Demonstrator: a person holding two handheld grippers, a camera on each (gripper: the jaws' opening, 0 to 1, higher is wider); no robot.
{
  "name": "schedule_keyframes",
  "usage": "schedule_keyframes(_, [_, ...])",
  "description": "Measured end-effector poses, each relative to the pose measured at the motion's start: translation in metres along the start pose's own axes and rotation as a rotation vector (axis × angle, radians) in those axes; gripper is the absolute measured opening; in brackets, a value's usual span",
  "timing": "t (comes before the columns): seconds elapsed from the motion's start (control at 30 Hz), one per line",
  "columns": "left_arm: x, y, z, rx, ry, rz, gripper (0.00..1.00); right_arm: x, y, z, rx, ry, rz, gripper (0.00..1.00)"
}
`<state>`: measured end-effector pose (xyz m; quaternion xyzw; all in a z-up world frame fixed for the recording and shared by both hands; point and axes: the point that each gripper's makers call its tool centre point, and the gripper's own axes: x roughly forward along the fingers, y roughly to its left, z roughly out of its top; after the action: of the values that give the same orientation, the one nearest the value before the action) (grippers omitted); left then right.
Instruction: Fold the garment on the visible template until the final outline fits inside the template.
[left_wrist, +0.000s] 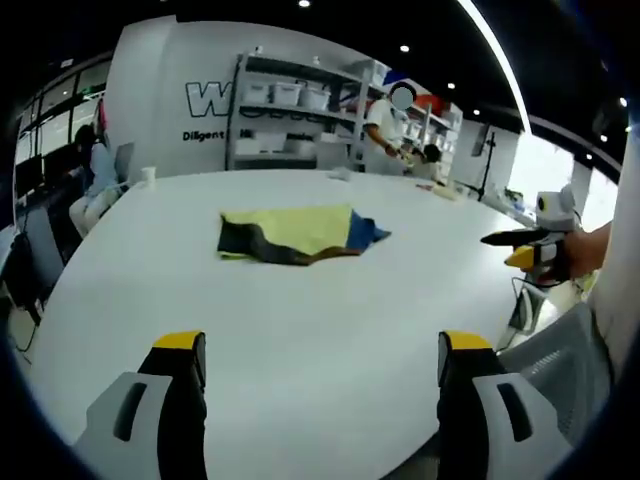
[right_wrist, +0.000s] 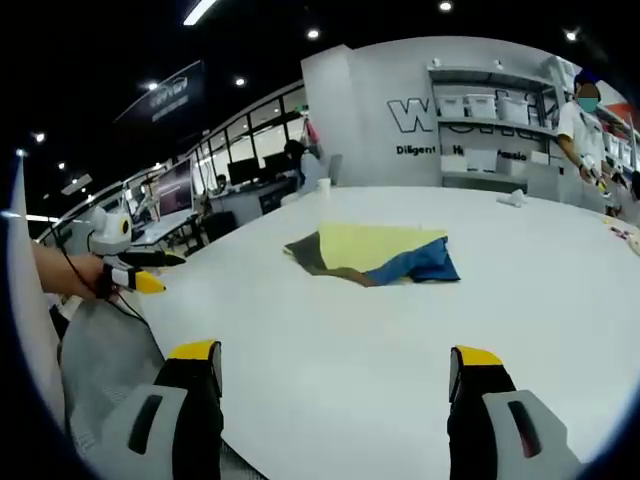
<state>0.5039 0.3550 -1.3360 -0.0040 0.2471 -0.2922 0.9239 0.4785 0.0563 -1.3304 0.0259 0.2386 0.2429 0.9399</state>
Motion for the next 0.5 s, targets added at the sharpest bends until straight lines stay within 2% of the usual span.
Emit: schedule_keyframes(0.5, [0.0016,-0.0013,0.0007,0.004,0.006,-0.006,0.95,0.0017,-0.0023,0.0007,-0.004,0.005,-0.001,0.92])
